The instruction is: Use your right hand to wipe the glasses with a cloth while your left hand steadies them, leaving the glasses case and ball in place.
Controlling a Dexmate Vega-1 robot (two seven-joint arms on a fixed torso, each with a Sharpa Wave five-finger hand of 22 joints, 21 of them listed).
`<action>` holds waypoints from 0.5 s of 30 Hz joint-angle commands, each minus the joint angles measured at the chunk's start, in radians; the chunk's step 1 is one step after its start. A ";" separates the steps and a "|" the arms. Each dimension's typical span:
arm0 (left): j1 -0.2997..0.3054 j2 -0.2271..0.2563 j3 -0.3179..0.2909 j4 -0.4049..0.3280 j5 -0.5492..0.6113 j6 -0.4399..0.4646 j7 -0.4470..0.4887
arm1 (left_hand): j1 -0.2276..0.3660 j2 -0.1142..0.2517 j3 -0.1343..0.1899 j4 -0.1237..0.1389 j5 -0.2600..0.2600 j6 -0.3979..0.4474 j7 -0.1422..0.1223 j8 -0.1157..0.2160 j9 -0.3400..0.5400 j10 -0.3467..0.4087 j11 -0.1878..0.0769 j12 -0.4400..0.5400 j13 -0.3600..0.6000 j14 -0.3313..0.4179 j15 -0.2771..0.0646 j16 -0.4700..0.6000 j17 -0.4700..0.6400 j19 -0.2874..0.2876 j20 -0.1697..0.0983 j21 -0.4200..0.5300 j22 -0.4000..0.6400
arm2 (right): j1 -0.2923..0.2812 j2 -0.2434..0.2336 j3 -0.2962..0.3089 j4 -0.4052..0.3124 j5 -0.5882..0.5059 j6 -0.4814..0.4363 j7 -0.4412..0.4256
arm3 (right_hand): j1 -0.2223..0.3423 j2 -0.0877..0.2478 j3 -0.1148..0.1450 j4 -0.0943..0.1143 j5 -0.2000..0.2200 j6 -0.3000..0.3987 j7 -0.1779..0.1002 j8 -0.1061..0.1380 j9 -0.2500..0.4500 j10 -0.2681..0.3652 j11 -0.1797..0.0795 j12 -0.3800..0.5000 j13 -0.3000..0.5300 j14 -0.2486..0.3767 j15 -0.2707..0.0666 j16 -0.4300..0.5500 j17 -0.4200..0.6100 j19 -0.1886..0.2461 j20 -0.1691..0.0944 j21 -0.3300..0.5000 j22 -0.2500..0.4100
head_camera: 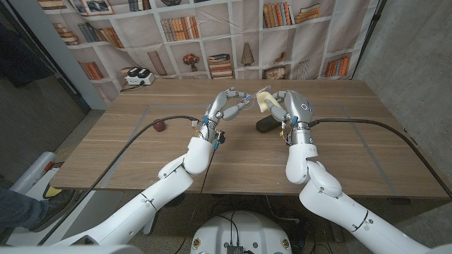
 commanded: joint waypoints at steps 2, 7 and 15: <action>0.013 -0.003 -0.006 0.002 0.009 -0.005 0.012 | -0.007 -0.001 0.018 0.008 0.007 0.008 0.000 0.004 0.006 0.041 -0.036 0.006 0.005 0.001 -0.090 0.000 0.003 -0.002 0.001 -0.003 0.002 | 0.009 0.001 0.003 0.010 -0.006 0.015 0.004 | 0.016 0.022 0.007 0.002 0.005 0.079 -0.071 0.006 0.004 0.059 -0.050 0.002 0.003 0.011 -0.065 -0.002 0.004 0.001 0.007 -0.001 0.003; 0.013 -0.004 -0.006 0.001 0.013 -0.003 0.012 | -0.008 0.000 0.021 0.008 0.007 0.007 -0.001 0.003 0.006 0.040 -0.035 0.006 0.005 0.002 -0.087 0.001 0.003 -0.003 0.003 -0.003 0.002 | 0.013 0.003 0.007 0.016 -0.003 0.022 0.003 | 0.016 0.022 0.007 0.002 0.005 0.079 -0.071 0.006 0.004 0.059 -0.050 0.001 0.002 0.011 -0.065 -0.002 0.004 0.000 0.008 -0.001 0.003; 0.007 -0.003 -0.006 0.004 0.015 -0.010 0.008 | -0.009 -0.001 0.024 0.008 0.007 0.007 -0.001 0.003 0.006 0.041 -0.035 0.006 0.005 0.000 -0.086 0.000 0.003 -0.002 0.003 -0.002 0.002 | 0.011 0.009 0.011 0.020 0.002 0.026 -0.003 | 0.016 0.022 0.007 0.003 0.005 0.079 -0.071 0.005 0.004 0.059 -0.050 0.000 0.002 0.011 -0.065 -0.002 0.004 0.001 0.008 -0.001 0.003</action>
